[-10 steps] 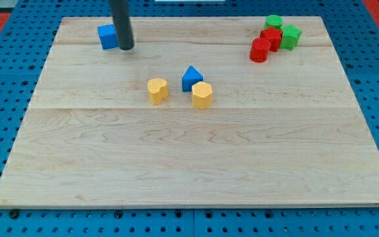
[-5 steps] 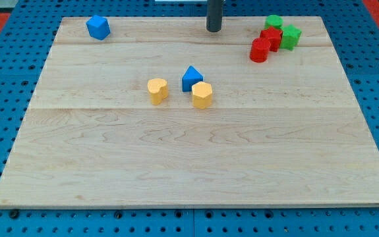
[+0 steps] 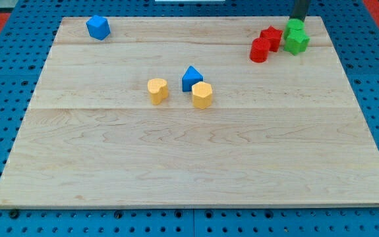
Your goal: Place the green blocks diagonal to the red star
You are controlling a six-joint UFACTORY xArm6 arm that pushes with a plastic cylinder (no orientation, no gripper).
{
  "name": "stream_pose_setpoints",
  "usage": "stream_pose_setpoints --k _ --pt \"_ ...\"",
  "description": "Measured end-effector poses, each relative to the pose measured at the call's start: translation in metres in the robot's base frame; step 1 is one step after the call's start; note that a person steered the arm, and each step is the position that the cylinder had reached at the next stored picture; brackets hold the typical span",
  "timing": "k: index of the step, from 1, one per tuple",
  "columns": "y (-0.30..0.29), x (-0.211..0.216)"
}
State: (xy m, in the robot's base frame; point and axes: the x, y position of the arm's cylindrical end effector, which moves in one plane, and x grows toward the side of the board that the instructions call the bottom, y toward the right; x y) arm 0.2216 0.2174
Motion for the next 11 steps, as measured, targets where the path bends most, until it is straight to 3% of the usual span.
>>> stream_pose_setpoints --k 3,4,6,7,8,10,11 --pt "-0.028 0.054" --pt "-0.005 0.028" --pt "-0.007 0.102" --pt "-0.034 0.135" --pt "-0.065 0.132" --pt "-0.183 0.206" --pt "-0.217 0.199"
